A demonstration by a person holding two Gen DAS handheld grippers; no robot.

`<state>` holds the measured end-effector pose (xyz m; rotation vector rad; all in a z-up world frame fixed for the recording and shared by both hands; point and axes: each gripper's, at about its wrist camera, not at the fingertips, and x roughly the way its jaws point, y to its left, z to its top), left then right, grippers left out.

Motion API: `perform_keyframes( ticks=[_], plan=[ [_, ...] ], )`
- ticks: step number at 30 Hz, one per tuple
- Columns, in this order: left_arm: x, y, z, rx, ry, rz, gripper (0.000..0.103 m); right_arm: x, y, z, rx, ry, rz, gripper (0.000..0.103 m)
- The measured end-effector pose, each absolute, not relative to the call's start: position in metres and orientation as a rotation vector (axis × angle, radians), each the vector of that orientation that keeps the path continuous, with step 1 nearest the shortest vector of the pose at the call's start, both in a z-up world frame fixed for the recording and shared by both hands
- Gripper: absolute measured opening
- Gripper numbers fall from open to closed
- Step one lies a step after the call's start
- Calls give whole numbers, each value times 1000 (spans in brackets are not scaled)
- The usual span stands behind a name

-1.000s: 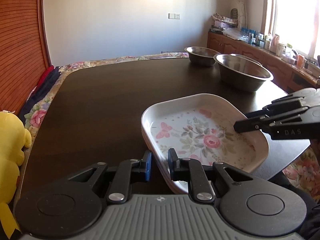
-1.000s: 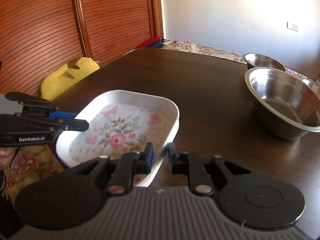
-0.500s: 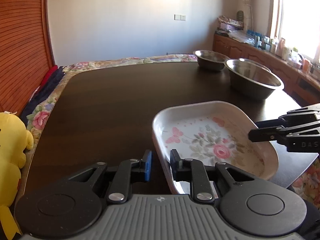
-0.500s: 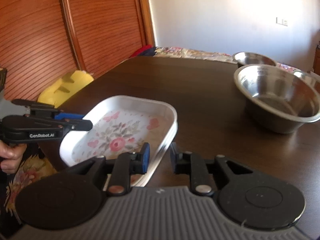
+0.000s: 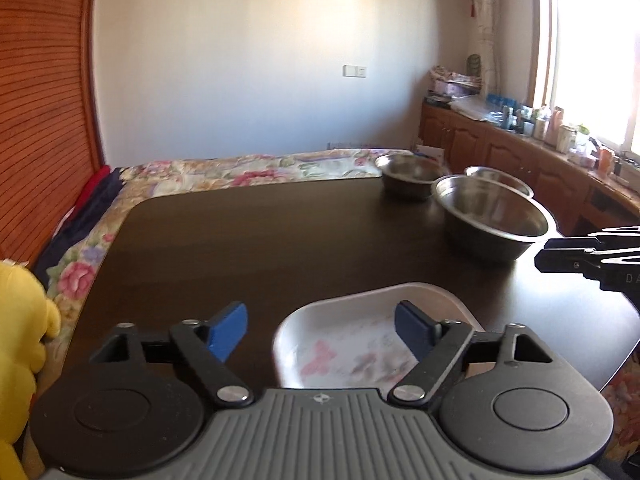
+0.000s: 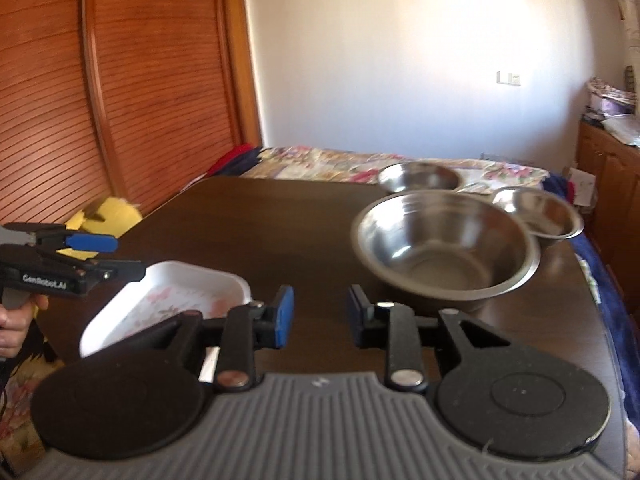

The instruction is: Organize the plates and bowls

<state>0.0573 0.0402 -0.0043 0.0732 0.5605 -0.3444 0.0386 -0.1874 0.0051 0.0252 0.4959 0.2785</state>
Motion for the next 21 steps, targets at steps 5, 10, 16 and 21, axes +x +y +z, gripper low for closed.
perform_keyframes(
  ticks=[5, 10, 16, 21],
  plan=[
    [66, 11, 1, 95, 558, -392, 102, 41, -212, 6, 39, 475, 226, 37],
    [81, -19, 4, 114, 583, -420, 103, 48, -234, 4, 59, 466, 185, 37],
    [94, -45, 7, 88, 601, -464, 103, 58, -261, 2, 80, 461, 147, 37],
    [102, -61, 10, 101, 606, -472, 103, 69, -277, -1, 83, 460, 132, 37]
  ],
)
